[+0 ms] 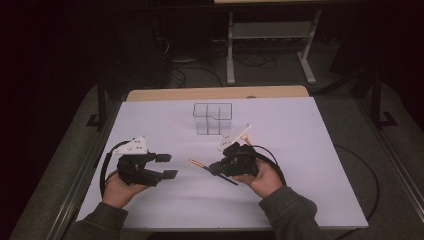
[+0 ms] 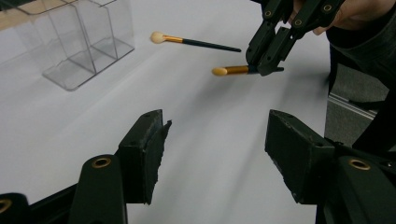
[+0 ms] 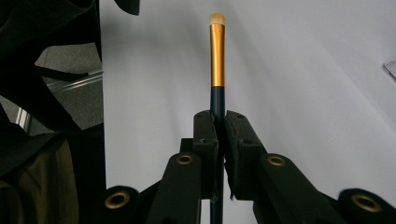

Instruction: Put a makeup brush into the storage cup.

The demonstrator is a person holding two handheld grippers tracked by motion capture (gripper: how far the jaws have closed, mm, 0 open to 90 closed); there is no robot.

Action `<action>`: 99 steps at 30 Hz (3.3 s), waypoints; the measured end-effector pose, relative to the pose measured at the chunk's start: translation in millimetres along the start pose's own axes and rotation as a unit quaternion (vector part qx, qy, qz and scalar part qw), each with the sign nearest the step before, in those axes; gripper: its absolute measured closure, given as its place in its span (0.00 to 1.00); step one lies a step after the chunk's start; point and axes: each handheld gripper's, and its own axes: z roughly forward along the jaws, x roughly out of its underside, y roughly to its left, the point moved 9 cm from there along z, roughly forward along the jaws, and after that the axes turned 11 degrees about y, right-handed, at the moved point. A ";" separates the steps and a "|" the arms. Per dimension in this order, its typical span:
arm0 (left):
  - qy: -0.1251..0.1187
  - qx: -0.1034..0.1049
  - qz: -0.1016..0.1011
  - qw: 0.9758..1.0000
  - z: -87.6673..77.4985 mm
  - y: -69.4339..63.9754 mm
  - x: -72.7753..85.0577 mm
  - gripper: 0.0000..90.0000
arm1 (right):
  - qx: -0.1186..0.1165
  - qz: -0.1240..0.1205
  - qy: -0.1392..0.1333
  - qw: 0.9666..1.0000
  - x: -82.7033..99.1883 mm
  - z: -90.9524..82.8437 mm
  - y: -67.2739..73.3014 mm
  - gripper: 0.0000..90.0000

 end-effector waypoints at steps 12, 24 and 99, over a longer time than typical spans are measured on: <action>0.027 0.032 0.017 0.999 12.2 -6.8 -9.7 0.48 | -0.015 -0.017 -0.004 1.000 -3.1 3.6 10.5 0.92; 0.038 0.053 0.024 0.998 18.0 -10.9 -10.6 0.58 | -0.026 -0.039 -0.007 0.999 -8.0 10.8 18.4 0.92; 0.077 0.092 0.050 0.991 15.8 -22.2 -12.8 0.93 | 0.006 -0.116 -0.004 0.993 -22.0 23.3 26.5 0.94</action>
